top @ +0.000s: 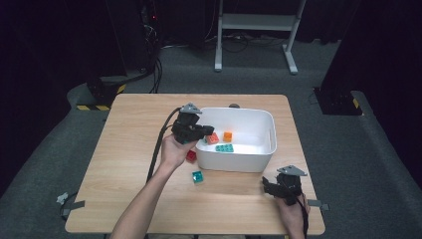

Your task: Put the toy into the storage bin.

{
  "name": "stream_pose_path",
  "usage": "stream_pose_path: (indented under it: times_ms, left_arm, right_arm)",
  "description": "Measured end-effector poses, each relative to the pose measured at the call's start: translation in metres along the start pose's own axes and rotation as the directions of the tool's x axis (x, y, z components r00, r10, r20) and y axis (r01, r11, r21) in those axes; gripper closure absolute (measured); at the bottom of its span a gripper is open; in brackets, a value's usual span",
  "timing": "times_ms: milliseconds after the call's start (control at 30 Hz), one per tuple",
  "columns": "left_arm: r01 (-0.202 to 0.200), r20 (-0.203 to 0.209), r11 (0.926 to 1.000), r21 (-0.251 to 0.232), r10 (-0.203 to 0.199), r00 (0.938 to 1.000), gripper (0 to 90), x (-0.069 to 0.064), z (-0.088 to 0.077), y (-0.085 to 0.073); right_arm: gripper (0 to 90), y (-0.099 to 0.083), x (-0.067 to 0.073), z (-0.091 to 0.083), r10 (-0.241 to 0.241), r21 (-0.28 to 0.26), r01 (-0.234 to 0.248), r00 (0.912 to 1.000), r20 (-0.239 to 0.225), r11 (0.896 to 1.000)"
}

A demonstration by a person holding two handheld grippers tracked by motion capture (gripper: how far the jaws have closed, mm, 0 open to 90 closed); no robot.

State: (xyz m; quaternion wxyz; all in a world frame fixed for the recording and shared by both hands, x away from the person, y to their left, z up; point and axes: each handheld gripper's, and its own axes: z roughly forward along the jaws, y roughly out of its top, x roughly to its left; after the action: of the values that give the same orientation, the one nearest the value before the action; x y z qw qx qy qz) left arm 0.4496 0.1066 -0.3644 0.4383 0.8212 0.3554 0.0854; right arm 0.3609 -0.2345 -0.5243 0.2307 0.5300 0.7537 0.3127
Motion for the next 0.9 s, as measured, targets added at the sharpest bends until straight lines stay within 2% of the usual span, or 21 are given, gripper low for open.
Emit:
stream_pose_path:
  times_ms: [100, 133, 200, 233, 300, 333, 500, 667, 833, 900]
  left_arm:
    - [-0.003, -0.004, 0.9999, 0.015, 0.004, 1.0, 84.8, -0.001, 0.01, 0.001]
    - [-0.008, -0.013, 0.9998, 0.018, 0.008, 0.9999, 80.5, -0.003, 0.012, 0.001]
    - [-0.019, -0.03, 0.9995, 0.027, 0.02, 0.9993, 62.8, -0.008, 0.014, -0.001]
    - [-0.031, -0.039, 0.999, 0.034, 0.032, 0.9987, 57.5, -0.01, 0.014, -0.003]
    - [-0.058, -0.071, 0.9973, 0.044, 0.062, 0.9956, 51.7, -0.013, 0.014, -0.006]
    - [-0.062, -0.075, 0.9971, 0.043, 0.066, 0.995, 48.9, -0.014, 0.013, -0.008]
    - [-0.037, -0.087, 0.9991, 0.022, 0.039, 0.9955, 40.3, -0.01, 0.008, -0.011]
    - [-0.043, -0.111, 0.9991, -0.002, 0.042, 0.993, 36.7, -0.01, 0.001, -0.016]
    - [-0.008, -0.102, 0.9999, -0.015, 0.007, 0.9948, 33.2, -0.003, -0.004, -0.023]
    - [-0.006, -0.104, 0.9994, -0.035, 0.002, 0.9946, 32.2, -0.001, -0.008, -0.025]
  right_arm:
    - [20.3, 0.0, 0.0, 0.0, 0.0, 0.0, 0.0, 1.0, 0.0, 1.0]
    - [20.3, 0.0, 0.0, 0.0, 0.0, 0.0, 0.0, 1.0, 0.0, 1.0]
    - [20.3, 0.0, 0.0, 0.0, 0.001, 0.0, -0.001, 1.0, -0.001, 1.0]
    - [20.3, 0.0, 0.0, 0.0, 0.0, 0.0, 0.0, 1.0, -0.001, 1.0]
    - [20.3, 0.0, 0.0, 0.0, 0.0, 0.0, 0.0, 1.0, -0.001, 1.0]
    - [20.4, 0.0, 0.0, 0.0, 0.001, -0.001, -0.001, 1.0, -0.001, 1.0]
    - [20.3, 0.0, 0.0, 0.0, 0.0, 0.0, 0.0, 1.0, -0.002, 1.0]
    - [20.3, 0.0, 0.0, 0.0, 0.001, 0.0, -0.001, 1.0, -0.002, 1.0]
    - [20.3, 0.0, 0.0, 0.0, 0.001, 0.0, -0.001, 1.0, -0.002, 1.0]
    - [20.3, 0.0, 0.0, 0.0, 0.001, 0.0, -0.001, 1.0, -0.002, 1.0]
